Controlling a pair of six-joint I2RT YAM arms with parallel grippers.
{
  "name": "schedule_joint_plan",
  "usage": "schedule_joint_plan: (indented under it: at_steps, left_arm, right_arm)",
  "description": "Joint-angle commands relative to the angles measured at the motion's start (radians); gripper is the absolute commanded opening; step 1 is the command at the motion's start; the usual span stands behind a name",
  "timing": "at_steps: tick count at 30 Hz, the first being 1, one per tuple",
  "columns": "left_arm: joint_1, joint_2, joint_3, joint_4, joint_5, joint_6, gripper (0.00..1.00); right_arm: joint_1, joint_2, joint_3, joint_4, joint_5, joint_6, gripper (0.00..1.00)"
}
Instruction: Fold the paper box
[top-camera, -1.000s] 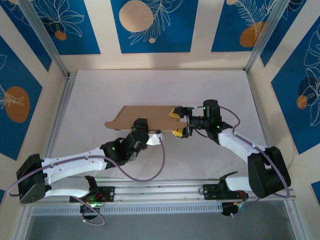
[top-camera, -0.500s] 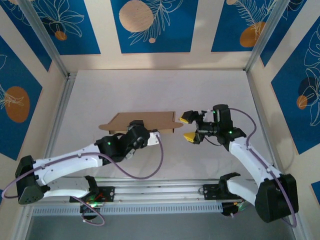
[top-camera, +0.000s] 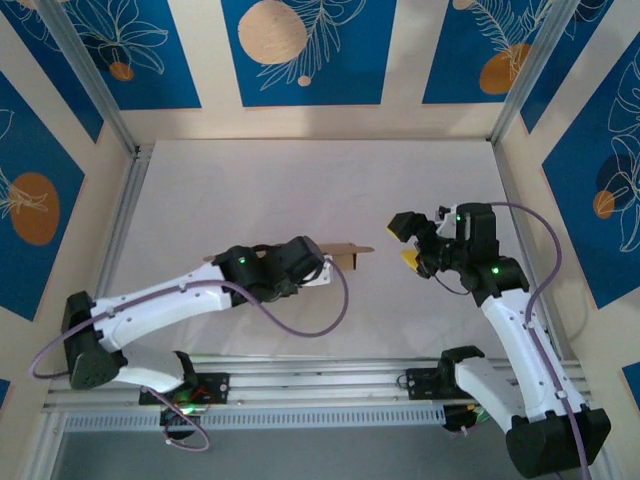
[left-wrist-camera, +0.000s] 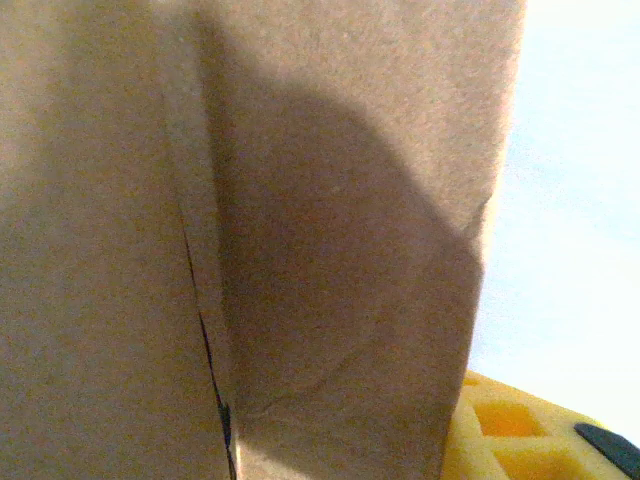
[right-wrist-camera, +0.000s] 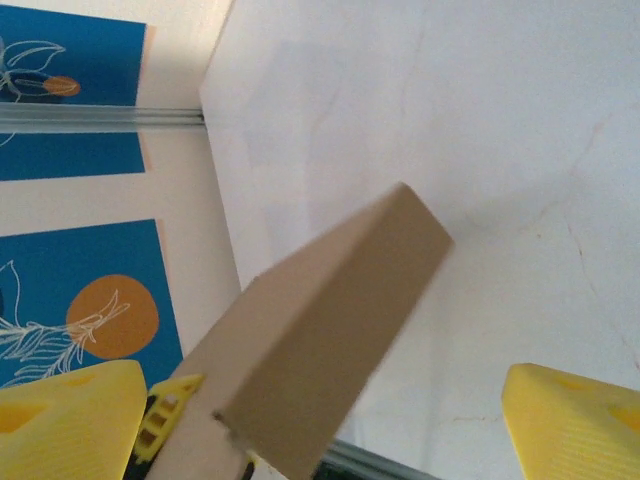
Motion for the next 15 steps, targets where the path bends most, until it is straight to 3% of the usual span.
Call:
schedule_joint_plan:
  at_steps: [1,5,15]
  left_arm:
    - [0.023,0.059,0.13,-0.179,0.142,-0.078,0.28]
    - [0.049,0.117,0.207,-0.235,0.244,-0.077,0.24]
    - [0.12,0.183,0.176,-0.183,0.419,-0.041,0.23]
  right_arm:
    - [0.015,-0.006,0.035,-0.06,0.043,-0.083,0.91]
    - [0.049,-0.019,0.061,-0.056,0.069,-0.157,0.89]
    - [0.172,0.056,0.155,-0.117,0.105,-0.335,0.83]
